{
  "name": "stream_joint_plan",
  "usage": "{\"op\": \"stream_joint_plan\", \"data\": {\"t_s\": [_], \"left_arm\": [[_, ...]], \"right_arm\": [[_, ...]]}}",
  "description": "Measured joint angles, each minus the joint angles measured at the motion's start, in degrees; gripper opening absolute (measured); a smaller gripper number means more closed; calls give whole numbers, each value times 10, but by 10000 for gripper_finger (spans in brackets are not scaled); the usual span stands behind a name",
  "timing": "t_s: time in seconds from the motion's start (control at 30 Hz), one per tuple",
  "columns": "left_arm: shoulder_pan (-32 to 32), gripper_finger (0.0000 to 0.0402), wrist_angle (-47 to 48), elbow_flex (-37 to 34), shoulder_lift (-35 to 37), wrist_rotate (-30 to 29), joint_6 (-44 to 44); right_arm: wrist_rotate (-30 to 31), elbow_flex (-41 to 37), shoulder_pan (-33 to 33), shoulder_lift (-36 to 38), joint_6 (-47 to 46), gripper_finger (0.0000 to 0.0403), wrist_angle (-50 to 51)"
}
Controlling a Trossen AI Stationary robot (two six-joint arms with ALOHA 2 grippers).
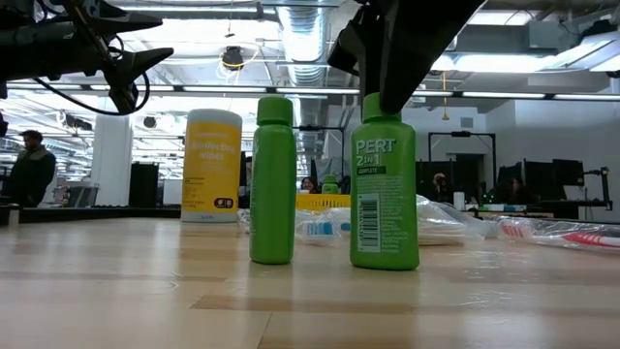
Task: Pick & Place Travel size toiletries
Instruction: Put the right green shampoo into the yellow bin
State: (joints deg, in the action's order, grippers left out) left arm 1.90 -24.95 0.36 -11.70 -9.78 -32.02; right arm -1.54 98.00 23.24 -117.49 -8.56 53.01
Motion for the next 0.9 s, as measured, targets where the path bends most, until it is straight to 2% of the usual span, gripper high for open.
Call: {"op": "stream_joint_plan", "data": {"t_s": [0.2, 0.4, 0.6, 0.9], "left_arm": [[0, 172, 0, 0, 0, 0, 0], [0, 172, 0, 0, 0, 0, 0], [0, 172, 0, 0, 0, 0, 0], [0, 172, 0, 0, 0, 0, 0]], "right_arm": [[0, 0, -3, 10, 2, 80, 8], [2, 21, -40, 57, 13, 80, 59], [5, 25, -121, 93, 45, 83, 71], [6, 37, -289, 108, 107, 84, 81]]}}
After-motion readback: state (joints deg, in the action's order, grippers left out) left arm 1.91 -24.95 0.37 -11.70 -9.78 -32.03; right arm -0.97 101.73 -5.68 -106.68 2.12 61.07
